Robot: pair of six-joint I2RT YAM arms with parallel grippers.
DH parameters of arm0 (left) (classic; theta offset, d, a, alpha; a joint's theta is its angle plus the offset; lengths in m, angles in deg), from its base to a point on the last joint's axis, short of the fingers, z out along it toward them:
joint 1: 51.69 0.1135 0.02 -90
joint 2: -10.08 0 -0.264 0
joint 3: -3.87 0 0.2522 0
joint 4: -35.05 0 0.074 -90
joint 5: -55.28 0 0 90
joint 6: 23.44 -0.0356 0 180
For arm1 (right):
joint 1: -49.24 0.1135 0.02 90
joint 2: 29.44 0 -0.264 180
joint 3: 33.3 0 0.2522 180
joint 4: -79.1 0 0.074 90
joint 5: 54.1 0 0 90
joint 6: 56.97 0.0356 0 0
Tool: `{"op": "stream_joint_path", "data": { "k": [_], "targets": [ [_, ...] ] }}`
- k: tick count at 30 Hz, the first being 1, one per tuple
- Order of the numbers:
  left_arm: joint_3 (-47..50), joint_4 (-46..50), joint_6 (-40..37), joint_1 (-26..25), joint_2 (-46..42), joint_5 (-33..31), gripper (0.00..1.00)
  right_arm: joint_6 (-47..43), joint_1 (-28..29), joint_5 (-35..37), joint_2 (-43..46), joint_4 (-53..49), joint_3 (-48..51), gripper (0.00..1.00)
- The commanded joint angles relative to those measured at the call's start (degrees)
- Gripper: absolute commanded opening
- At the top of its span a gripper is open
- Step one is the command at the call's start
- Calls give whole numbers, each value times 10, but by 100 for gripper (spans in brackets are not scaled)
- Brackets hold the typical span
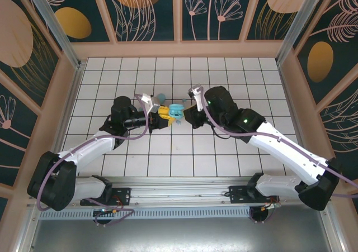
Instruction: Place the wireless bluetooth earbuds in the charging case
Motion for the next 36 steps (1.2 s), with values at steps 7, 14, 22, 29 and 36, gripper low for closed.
{"op": "stream_joint_path", "data": {
  "k": [7,14,22,29,36],
  "targets": [
    [-2,-28,10,3,-5,9,0,-41,19,22,-29,47,-6,13],
    [3,-29,10,3,-11,13,0,-61,19,37,-37,49,-1,13],
    [8,-32,12,4,-15,18,0,-75,16,33,-56,45,-2,13],
    [9,-32,13,3,-20,17,0,-72,6,19,-67,37,-7,13],
    [9,-34,13,3,-21,20,0,-69,-5,13,-67,36,-3,13]
  ]
}}
